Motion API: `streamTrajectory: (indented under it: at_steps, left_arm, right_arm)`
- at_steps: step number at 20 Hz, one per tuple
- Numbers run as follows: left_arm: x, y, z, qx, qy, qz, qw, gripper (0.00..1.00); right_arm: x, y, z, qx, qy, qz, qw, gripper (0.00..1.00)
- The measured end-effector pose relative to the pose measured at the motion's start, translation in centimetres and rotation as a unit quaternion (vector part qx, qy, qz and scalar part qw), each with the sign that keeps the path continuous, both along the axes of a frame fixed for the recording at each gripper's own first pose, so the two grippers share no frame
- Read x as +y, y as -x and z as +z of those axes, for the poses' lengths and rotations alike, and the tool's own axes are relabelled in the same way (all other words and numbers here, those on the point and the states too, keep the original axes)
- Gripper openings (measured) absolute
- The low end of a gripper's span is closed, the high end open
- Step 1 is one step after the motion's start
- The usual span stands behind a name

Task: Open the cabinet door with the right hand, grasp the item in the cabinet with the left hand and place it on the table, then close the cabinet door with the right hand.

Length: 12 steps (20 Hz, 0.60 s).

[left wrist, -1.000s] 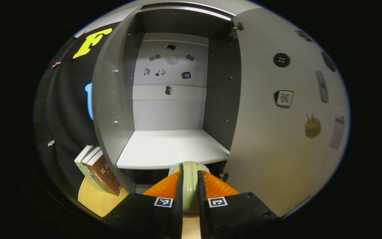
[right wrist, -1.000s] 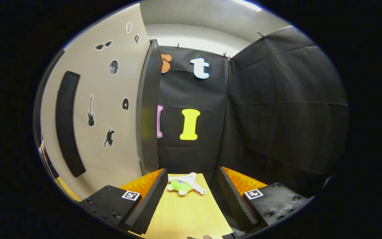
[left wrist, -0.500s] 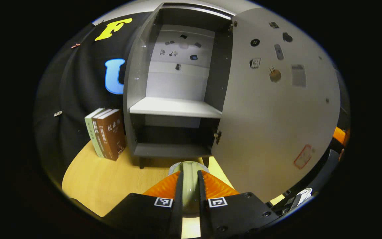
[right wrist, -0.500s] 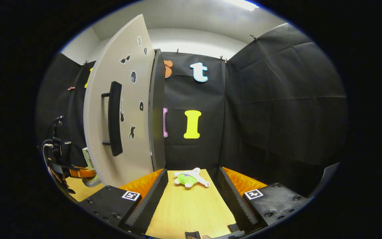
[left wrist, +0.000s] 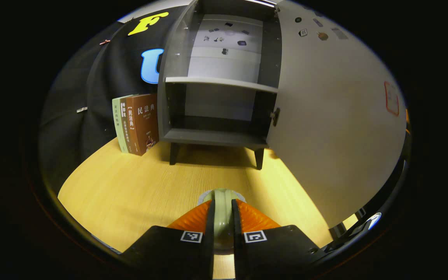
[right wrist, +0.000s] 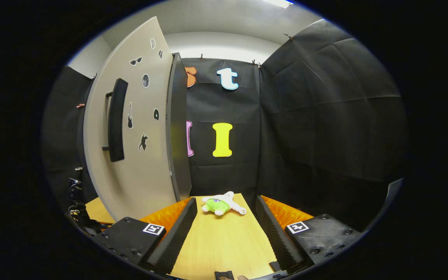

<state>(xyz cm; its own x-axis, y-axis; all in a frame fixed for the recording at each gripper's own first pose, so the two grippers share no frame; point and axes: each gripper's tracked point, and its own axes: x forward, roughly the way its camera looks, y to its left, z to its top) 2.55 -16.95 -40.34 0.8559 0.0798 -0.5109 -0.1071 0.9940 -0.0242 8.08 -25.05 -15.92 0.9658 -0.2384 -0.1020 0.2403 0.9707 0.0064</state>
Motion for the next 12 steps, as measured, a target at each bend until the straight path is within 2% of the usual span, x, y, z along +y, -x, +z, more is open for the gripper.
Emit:
streamTrajectory:
  at_steps: [5,9,12]
  left_arm:
    - [0.5,0.5,-3.9,0.01,-0.018,0.027,0.999,0.24]
    - [0.9,0.5,-5.9,0.025,-0.029,0.031,0.999,0.25]
    - [1.4,0.5,-6.4,0.027,-0.029,0.04,0.998,0.3]
  right_arm:
    - [-2.1,-1.2,-2.2,0.017,-0.017,0.004,1.0,0.98]
    - [-2.5,-1.6,-3.1,0.025,-0.016,0.012,0.999,0.98]
    - [-2.6,-1.7,-3.8,0.036,-0.02,0.022,0.999,0.98]
